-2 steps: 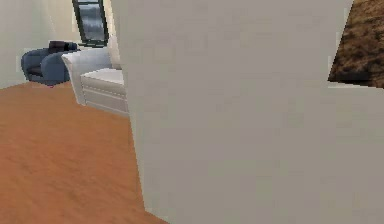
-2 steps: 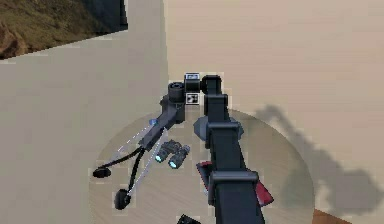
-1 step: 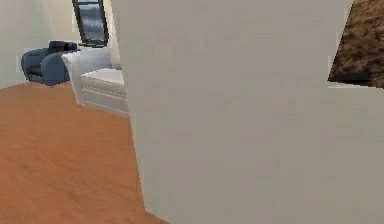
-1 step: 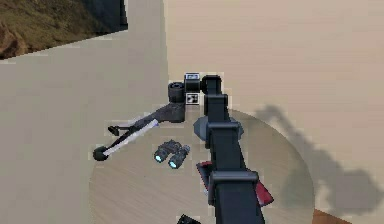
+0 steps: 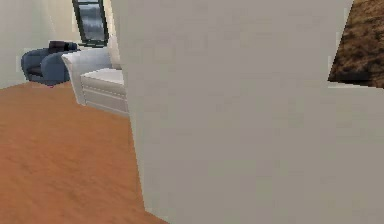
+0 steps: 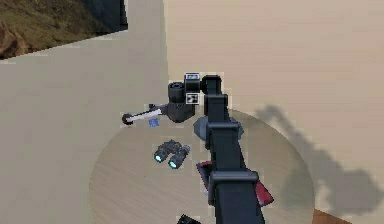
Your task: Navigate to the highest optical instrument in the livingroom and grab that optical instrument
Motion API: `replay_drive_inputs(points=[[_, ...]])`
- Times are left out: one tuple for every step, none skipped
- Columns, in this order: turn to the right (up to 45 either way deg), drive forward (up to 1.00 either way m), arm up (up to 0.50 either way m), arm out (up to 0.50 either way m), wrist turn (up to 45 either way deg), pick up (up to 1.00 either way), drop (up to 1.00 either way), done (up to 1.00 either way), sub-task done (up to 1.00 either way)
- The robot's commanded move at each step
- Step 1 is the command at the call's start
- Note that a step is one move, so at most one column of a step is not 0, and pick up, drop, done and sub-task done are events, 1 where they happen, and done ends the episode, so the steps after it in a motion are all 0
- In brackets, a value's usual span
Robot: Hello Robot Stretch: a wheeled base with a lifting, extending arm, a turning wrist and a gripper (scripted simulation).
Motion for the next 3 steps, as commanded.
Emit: replay_drive_inputs(points=[[0.0,0.00,0.00,0.00,33.0,0.00,0.00,0.00,0.00],[0.0,0.00,-0.30,0.00,0.0,0.00,0.00,0.00,0.00],[0.0,0.00,0.00,0.00,0.0,1.00,0.00,0.00,0.00]])
